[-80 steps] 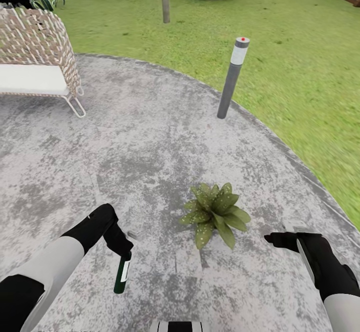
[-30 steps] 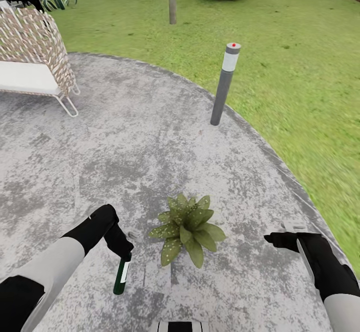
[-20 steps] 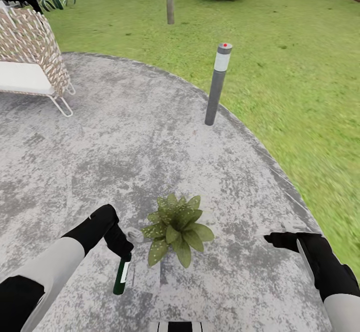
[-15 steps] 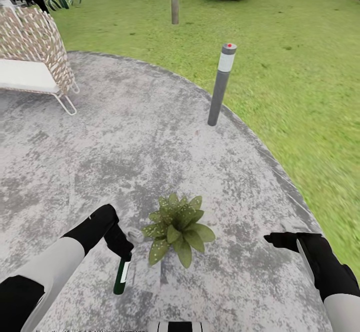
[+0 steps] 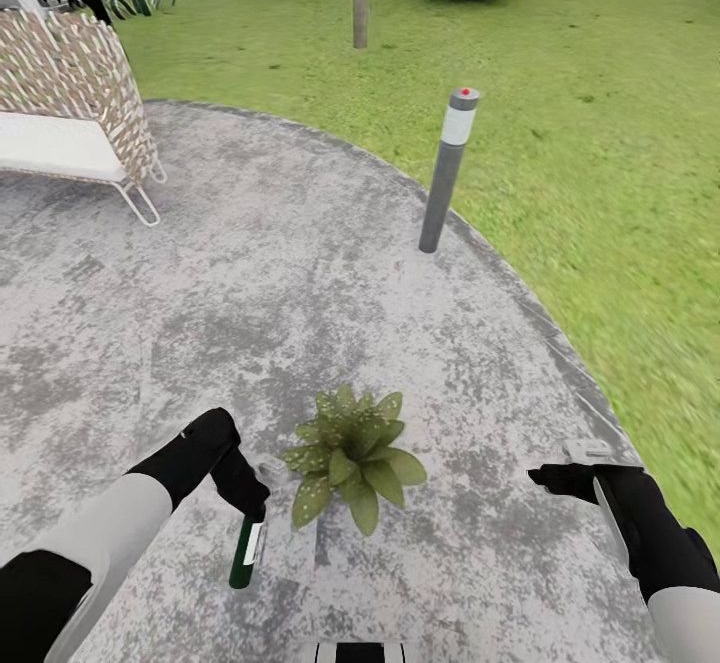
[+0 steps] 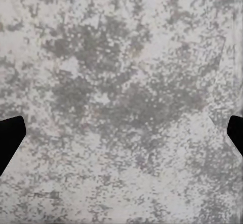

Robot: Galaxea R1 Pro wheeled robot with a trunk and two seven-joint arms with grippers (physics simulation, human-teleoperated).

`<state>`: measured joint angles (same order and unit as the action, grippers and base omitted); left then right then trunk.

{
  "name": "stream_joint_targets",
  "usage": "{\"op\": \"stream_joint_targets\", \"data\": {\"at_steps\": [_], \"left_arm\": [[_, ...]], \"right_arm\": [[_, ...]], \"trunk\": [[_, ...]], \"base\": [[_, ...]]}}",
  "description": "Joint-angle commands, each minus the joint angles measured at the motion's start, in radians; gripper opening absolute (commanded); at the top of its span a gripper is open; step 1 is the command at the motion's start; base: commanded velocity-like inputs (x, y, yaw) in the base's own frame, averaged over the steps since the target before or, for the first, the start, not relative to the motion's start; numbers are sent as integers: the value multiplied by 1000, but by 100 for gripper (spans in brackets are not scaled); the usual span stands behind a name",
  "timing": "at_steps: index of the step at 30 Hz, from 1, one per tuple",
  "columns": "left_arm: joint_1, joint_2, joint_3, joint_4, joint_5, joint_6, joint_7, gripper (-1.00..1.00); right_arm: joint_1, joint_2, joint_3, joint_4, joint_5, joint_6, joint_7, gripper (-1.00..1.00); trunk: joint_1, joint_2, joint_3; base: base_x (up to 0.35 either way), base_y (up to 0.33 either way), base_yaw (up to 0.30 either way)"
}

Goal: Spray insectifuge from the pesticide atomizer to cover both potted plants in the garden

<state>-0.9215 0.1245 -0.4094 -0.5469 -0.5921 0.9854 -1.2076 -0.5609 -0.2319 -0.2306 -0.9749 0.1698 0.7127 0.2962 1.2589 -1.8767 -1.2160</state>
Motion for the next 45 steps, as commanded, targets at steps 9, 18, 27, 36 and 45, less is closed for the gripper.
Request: {"op": "stream_joint_targets", "data": {"at_steps": [9, 18, 27, 36, 45], "left_arm": [[-3, -1, -87, -3, -9, 7, -12, -100], [-48, -85, -107, -3, -9, 10, -15, -100], [-64, -128, -108, -2, -9, 10, -14, -100], [-65, -139, -108, -3, -9, 10, -15, -100], [-63, -161, -108, -3, -9, 10, -13, -100]], "right_arm": [[-1, 0, -1, 0, 11, 2, 9, 100], [-1, 0, -2, -1, 11, 3, 9, 100], [-1, 0, -3, -1, 8, 3, 9, 100], [-1, 0, -2, -1, 8, 2, 9, 100], [-1, 0, -2, -1, 7, 2, 9, 100]], "trunk": [[0, 0, -1], [0, 0, -1], [0, 0, -1], [0, 0, -1], [0, 0, -1]], "base": [[0, -217, 0], [0, -3, 0], [0, 0, 0], [0, 0, 99], [0, -80, 44]]}}
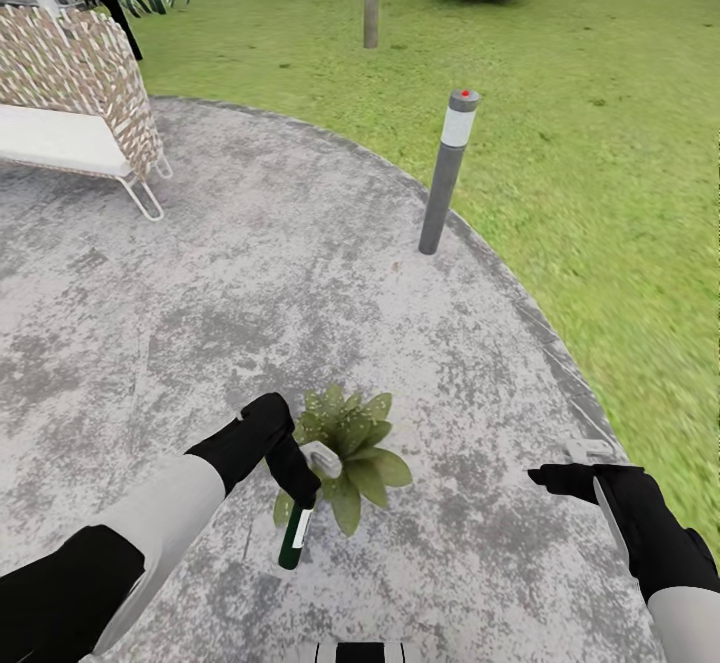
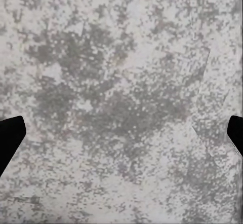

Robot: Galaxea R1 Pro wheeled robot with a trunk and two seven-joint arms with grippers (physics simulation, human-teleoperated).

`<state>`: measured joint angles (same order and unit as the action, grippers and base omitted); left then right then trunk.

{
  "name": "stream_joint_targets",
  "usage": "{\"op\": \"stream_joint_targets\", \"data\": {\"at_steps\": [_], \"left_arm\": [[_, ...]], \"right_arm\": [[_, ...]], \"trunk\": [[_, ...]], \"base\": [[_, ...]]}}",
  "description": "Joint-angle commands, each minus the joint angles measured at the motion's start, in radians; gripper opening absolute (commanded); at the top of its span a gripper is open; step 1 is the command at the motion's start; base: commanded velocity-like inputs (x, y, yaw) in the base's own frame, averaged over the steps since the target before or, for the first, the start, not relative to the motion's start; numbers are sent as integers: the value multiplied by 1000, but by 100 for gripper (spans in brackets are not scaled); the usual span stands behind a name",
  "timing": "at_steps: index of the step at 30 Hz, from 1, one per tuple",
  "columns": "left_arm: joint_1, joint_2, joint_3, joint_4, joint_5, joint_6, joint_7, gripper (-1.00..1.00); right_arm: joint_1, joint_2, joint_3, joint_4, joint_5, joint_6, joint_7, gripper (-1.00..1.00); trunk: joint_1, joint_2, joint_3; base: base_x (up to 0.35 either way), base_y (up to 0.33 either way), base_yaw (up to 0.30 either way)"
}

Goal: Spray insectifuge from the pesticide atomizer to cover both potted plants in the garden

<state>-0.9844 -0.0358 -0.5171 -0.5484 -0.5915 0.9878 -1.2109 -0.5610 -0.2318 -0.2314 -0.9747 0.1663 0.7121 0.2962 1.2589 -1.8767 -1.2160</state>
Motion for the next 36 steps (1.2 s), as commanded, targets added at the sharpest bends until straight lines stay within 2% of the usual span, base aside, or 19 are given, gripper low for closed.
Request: {"op": "stream_joint_targets", "data": {"at_steps": [1, 6, 14, 29, 36], "left_arm": [[0, 0, 0, -2, -10, 8, -10, -100], [3, 1, 0, -1, -10, 8, -10, -100], [4, 0, 0, -1, -10, 8, -9, -100], [4, -2, 0, -2, -10, 8, -9, -100], [4, -2, 0, -2, -10, 8, -9, -100]], "right_arm": [[0, 0, -2, -1, 10, 3, 9, 100], [0, 0, -2, -1, 11, 3, 9, 100], [0, 0, -2, -1, 11, 3, 9, 100], [0, 0, -3, -1, 10, 3, 9, 100], [0, 0, -3, -1, 11, 3, 9, 100]], "trunk": [[0, 0, -1], [0, 0, -1], [0, 0, -1], [0, 0, -1], [0, 0, -1]], "base": [[0, -114, 1], [0, -5, 15], [0, -132, 205], [0, -127, 9], [0, -76, 126]]}}
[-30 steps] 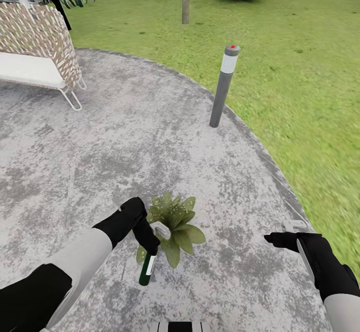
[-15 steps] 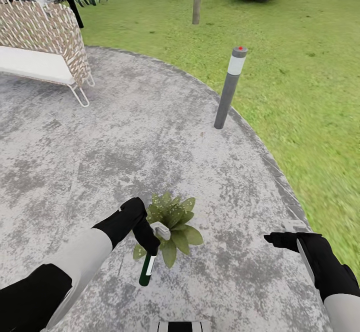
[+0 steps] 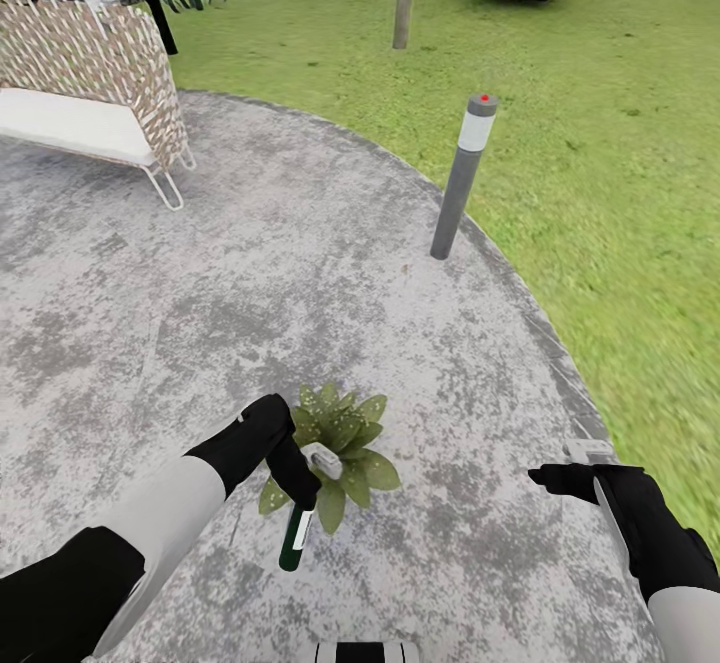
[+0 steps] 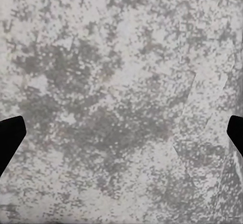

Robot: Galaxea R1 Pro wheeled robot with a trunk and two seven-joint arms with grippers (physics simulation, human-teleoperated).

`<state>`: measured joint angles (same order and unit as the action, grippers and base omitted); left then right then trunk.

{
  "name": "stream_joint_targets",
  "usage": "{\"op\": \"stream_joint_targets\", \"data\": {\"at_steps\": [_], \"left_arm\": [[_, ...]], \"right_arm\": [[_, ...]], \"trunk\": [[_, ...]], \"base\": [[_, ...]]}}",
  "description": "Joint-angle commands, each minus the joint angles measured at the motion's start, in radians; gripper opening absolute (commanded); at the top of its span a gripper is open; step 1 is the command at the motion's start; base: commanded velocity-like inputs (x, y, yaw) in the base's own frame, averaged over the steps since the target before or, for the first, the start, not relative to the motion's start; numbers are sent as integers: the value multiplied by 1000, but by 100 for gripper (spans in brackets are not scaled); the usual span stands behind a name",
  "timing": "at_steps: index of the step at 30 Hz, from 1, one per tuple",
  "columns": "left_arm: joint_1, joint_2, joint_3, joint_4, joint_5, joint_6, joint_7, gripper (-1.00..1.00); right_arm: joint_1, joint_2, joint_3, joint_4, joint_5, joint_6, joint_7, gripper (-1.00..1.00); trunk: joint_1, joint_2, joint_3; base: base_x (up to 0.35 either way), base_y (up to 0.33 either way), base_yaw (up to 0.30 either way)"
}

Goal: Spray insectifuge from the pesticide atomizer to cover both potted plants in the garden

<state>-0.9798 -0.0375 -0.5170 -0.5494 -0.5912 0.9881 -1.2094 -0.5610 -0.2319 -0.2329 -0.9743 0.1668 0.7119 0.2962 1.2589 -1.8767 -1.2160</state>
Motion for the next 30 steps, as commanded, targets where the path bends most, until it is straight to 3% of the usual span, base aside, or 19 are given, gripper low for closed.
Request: {"op": "stream_joint_targets", "data": {"at_steps": [1, 8, 16, 30], "left_arm": [[-1, 0, 0, -1, -10, 7, -10, -100], [-1, -1, 0, -1, -10, 7, -10, -100], [0, -1, 0, -1, -10, 7, -10, -100], [10, -7, -1, 0, -10, 7, -9, -100]], "right_arm": [[0, 0, -2, -1, 10, 3, 9, 100], [0, 0, -3, -2, 10, 3, 9, 100], [0, 0, -3, -2, 10, 4, 9, 100], [0, -1, -3, -1, 10, 3, 9, 100]], "trunk": [[0, 0, -1], [0, 0, -1], [0, 0, -1], [0, 0, -1]], "base": [[0, -1, 16], [0, 0, 10], [0, 0, 216], [0, 0, 77]]}}
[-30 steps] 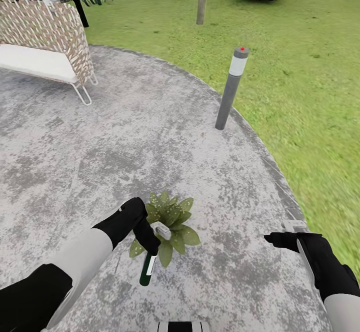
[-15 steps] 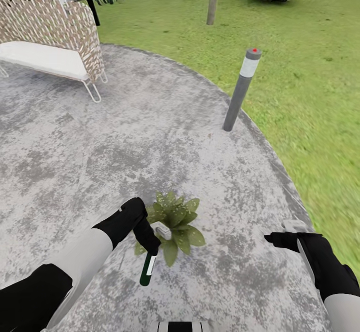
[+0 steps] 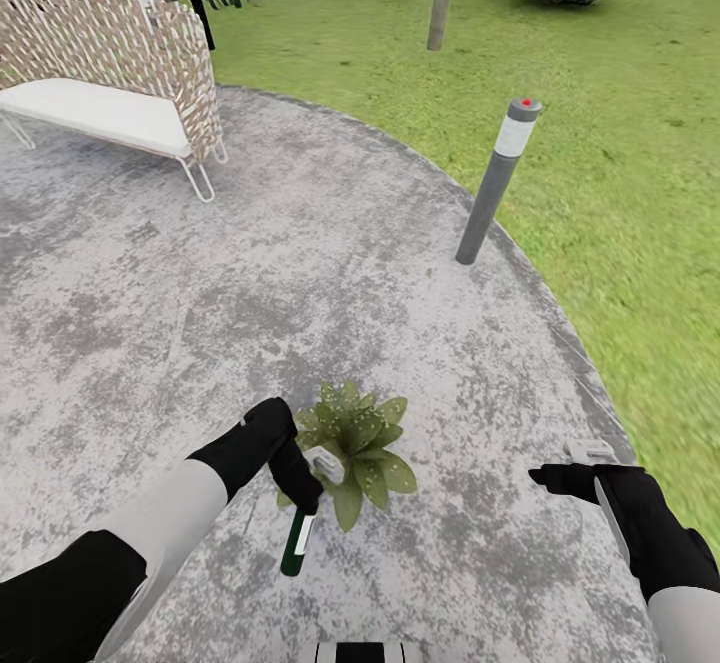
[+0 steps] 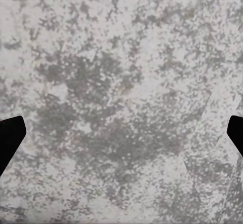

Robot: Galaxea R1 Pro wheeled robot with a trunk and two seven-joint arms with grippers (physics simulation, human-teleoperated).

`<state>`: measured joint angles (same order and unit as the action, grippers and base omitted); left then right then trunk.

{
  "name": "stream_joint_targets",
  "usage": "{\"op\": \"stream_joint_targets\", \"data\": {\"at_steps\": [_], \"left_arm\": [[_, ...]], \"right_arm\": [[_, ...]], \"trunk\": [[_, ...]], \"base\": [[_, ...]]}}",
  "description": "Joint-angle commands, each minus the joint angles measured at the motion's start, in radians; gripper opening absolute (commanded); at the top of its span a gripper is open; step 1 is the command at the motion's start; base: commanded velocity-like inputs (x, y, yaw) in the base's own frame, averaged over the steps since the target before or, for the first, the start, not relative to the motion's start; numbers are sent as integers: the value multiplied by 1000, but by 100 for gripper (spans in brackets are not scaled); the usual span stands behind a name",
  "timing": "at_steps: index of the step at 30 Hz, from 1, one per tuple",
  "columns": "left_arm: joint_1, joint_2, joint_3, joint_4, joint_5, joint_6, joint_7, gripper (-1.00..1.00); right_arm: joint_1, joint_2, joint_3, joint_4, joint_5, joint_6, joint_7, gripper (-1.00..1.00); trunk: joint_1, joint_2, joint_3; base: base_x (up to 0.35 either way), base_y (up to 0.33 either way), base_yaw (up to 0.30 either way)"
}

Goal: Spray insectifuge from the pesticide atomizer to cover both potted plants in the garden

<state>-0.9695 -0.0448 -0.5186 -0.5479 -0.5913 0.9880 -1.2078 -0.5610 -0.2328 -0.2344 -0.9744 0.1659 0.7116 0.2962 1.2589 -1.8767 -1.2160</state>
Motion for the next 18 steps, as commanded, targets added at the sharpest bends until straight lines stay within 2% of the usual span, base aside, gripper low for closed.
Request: {"op": "stream_joint_targets", "data": {"at_steps": [1, 7, 9, 11, 18], "left_arm": [[0, -1, 0, -1, -10, 8, -10, -100], [19, -1, -2, -1, -10, 8, -10, -100], [31, -1, -24, -1, -10, 8, -10, -100], [45, -1, -79, -1, -10, 8, -10, -100], [47, -1, -96, -1, -10, 7, -10, -100]], "right_arm": [[0, 0, -2, -2, 11, 4, 9, 100], [0, 0, -2, -1, 11, 3, 9, 100], [0, 0, -2, -1, 11, 4, 9, 100], [0, 1, -2, -2, 11, 4, 9, 100], [0, 1, -2, -3, 11, 4, 9, 100]], "trunk": [[0, 0, -1], [0, 0, -1], [0, 0, -1], [0, 0, -1], [0, 0, -1]], "base": [[0, 0, 13], [0, 0, 2], [0, 0, 0], [0, 0, 0], [0, 0, 0]]}}
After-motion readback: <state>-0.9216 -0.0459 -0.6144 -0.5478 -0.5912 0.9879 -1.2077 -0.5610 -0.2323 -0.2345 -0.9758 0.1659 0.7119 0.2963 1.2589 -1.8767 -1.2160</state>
